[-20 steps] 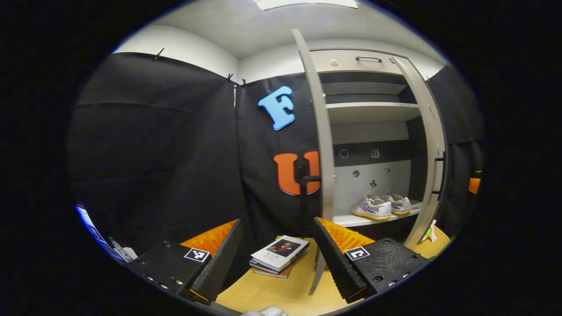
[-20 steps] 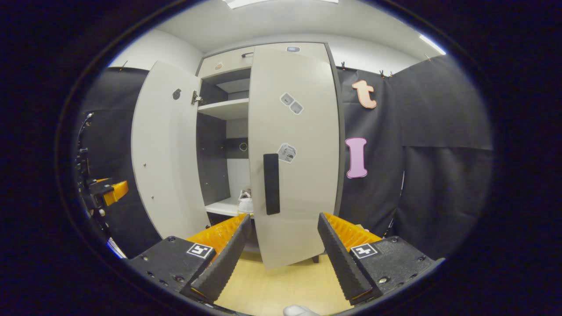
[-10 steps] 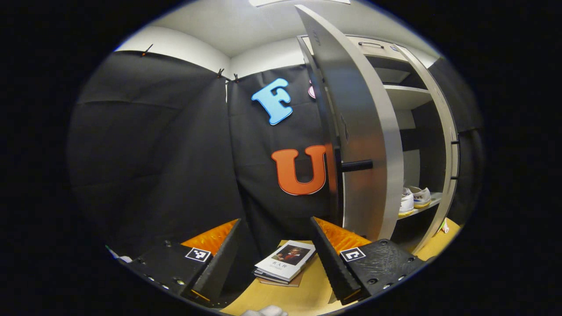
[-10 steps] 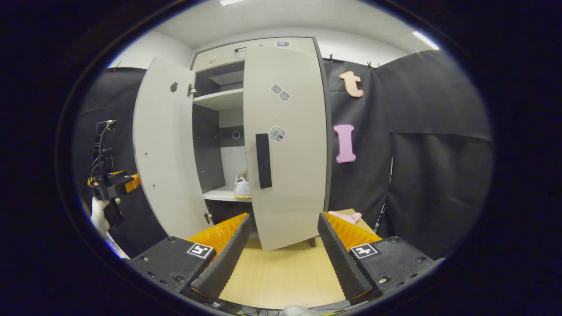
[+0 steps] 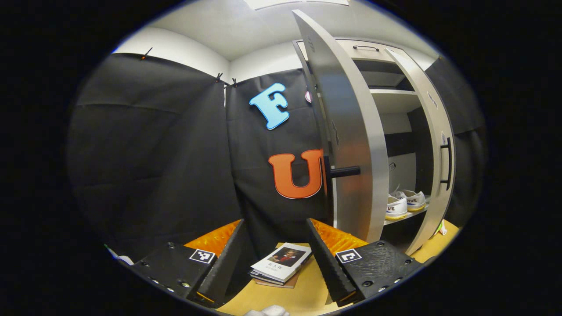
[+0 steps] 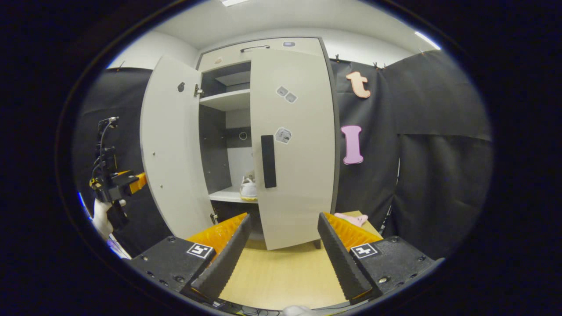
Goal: Grab one shoe with the right hand and put it into the shoe cabinet, grab the other shoe with the left hand and put it into the shoe cabinet; then close the right door with the right hand and the left door with the left hand.
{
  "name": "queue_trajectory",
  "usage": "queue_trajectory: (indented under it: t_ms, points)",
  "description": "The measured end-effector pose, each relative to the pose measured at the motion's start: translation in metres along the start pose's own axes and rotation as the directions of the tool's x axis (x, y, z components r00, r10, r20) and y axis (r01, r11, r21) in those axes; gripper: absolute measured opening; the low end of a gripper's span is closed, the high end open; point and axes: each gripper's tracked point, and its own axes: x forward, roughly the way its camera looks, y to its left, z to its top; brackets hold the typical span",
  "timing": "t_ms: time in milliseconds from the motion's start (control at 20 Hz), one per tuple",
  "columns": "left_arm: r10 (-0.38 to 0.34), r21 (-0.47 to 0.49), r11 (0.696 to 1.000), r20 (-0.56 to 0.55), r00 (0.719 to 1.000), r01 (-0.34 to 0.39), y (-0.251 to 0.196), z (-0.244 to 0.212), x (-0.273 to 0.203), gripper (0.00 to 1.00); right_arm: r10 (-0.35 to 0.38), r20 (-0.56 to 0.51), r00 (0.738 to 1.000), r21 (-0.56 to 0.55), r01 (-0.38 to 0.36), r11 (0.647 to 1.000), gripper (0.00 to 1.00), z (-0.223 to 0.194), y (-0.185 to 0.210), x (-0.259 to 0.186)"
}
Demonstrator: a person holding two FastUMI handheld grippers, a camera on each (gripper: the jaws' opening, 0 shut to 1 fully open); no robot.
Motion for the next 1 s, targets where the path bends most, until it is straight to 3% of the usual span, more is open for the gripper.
queue_trajectory:
  t_ms: [200,650,700,850,1000]
  points:
    - [-0.039,0.006,0.999,0.002,0.999,0.039,-0.021,0.003,-0.006,0.85,0.017,0.008,1.0,-0.01,-0.017,1.0,0.99,0.003,0.001,0.003]
    - [-0.275,-0.055,0.96,0.003,0.961,0.275,-0.15,0.01,-0.005,0.85,-0.004,-0.001,1.0,-0.01,0.004,1.0,0.99,0.003,-0.02,0.004]
    - [-0.28,-0.062,0.958,0.011,0.96,0.28,-0.155,0.014,-0.005,0.96,-0.014,0.001,1.0,-0.008,0.014,1.0,0.99,0.005,-0.026,0.002]
    - [-0.28,-0.051,0.958,0.04,0.959,0.282,-0.164,0.027,-0.005,1.0,-0.04,0.008,0.999,-0.01,0.04,0.999,0.99,0.008,-0.036,-0.001]
    - [-0.265,-0.024,0.964,0.033,0.964,0.265,-0.161,0.028,-0.009,0.96,-0.037,0.018,0.999,-0.001,0.037,0.999,0.98,0.014,-0.039,0.0]
